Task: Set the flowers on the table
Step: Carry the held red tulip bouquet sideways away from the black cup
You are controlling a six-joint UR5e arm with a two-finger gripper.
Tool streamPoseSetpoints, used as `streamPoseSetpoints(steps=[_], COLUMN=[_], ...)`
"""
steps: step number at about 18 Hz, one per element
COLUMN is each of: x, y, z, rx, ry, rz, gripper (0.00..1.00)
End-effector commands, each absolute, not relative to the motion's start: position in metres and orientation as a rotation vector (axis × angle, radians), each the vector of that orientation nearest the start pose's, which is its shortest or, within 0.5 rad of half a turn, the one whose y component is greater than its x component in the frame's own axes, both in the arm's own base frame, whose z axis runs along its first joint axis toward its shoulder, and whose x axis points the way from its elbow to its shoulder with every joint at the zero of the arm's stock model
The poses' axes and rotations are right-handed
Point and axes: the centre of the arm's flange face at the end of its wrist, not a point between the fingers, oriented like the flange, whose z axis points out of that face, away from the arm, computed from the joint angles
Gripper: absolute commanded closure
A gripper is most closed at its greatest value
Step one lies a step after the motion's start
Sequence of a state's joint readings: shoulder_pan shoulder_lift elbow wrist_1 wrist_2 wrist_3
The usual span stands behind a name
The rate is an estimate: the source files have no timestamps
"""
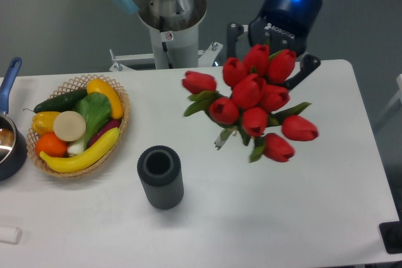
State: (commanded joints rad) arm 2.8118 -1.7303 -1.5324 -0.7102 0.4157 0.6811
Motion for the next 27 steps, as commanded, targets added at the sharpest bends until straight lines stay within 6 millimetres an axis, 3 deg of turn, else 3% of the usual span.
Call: streamPoseSetpoints(steps=[7,18,22,27], x=[-0.475,-0.487,-0.487,-0.483], y=[0.362,0.348,0.351,0.354], z=[0.556,0.535,0.516,0.469], rx=[-1.884,-2.076,-2.178,-2.373], ry=[-0.137,-0.29,-0.356,-0.384], rz=[-0.078,0.117,0.185,0.283], gripper=[0.57,0.57,0.57,0.57])
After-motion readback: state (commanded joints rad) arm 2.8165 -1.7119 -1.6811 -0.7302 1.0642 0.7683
